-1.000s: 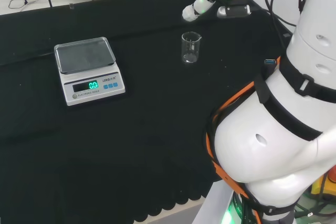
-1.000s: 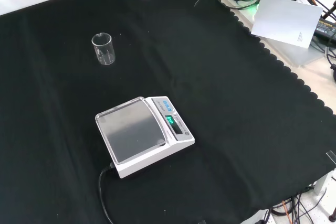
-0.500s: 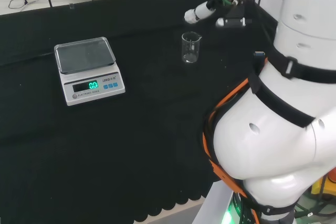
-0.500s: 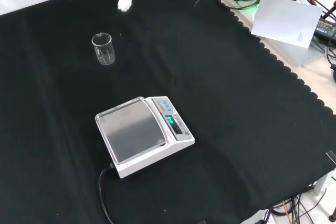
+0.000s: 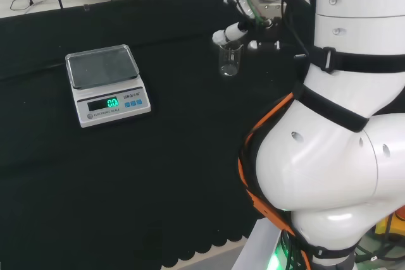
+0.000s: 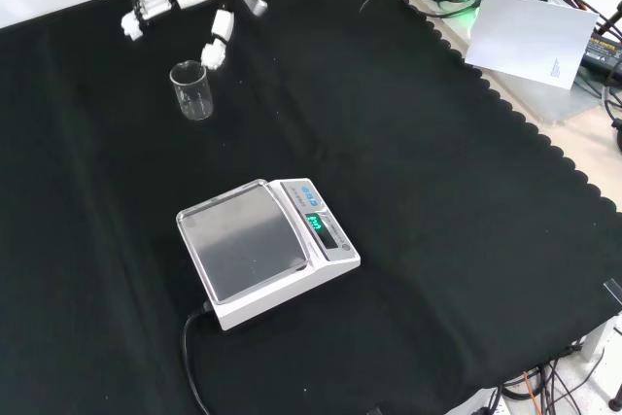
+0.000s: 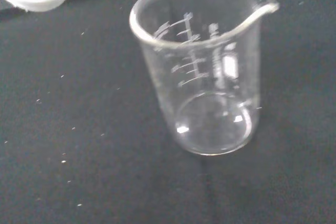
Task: Pick up the beaker.
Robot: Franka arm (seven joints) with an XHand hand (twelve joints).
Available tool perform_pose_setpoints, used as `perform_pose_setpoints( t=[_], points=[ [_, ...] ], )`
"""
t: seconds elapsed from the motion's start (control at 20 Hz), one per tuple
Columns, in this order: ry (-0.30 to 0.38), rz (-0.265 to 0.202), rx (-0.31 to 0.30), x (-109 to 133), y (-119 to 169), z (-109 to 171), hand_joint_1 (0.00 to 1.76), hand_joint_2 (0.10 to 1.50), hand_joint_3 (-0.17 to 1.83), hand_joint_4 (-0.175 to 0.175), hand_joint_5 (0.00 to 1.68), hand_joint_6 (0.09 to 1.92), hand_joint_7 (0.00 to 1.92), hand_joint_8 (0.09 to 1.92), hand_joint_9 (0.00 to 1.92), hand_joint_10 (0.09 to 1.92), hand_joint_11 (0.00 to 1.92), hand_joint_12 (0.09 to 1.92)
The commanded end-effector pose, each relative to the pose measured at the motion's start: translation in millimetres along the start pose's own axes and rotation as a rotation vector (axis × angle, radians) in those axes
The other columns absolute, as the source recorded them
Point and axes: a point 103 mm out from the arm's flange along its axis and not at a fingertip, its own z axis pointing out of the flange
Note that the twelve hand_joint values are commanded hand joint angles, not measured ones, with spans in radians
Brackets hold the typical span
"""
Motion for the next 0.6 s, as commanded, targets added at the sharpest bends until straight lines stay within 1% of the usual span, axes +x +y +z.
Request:
perform_pose_setpoints(
  t=[0.05, 0.35, 0.5, 0.55, 0.6],
  points=[
    [0.024, -0.022, 0.051, 11.3, 12.1, 22.6, 0.65, 0.74, 0.1, 0.052, 0.0, 0.09, 0.03, 0.09, 0.0, 0.6, 0.0, 0.68],
    [0.012, -0.015, 0.089, 8.3, 11.4, 38.5, 0.65, 0.75, 0.09, 0.052, 0.0, 0.09, 0.04, 0.09, 0.0, 0.6, 0.0, 0.68],
    [0.008, -0.007, 0.109, 5.5, 9.2, 45.8, 0.65, 0.75, 0.09, 0.049, 0.0, 0.09, 0.05, 0.09, 0.0, 0.64, 0.0, 0.7],
    [0.006, -0.008, 0.113, 5.4, 8.3, 47.8, 0.66, 0.75, 0.09, 0.049, 0.01, 0.09, 0.05, 0.09, 0.0, 0.65, 0.0, 0.71],
    [-0.002, -0.006, 0.122, 5.6, 7.5, 52.6, 0.68, 0.75, 0.09, 0.046, 0.03, 0.09, 0.06, 0.09, 0.0, 0.69, 0.0, 0.76]
  ],
)
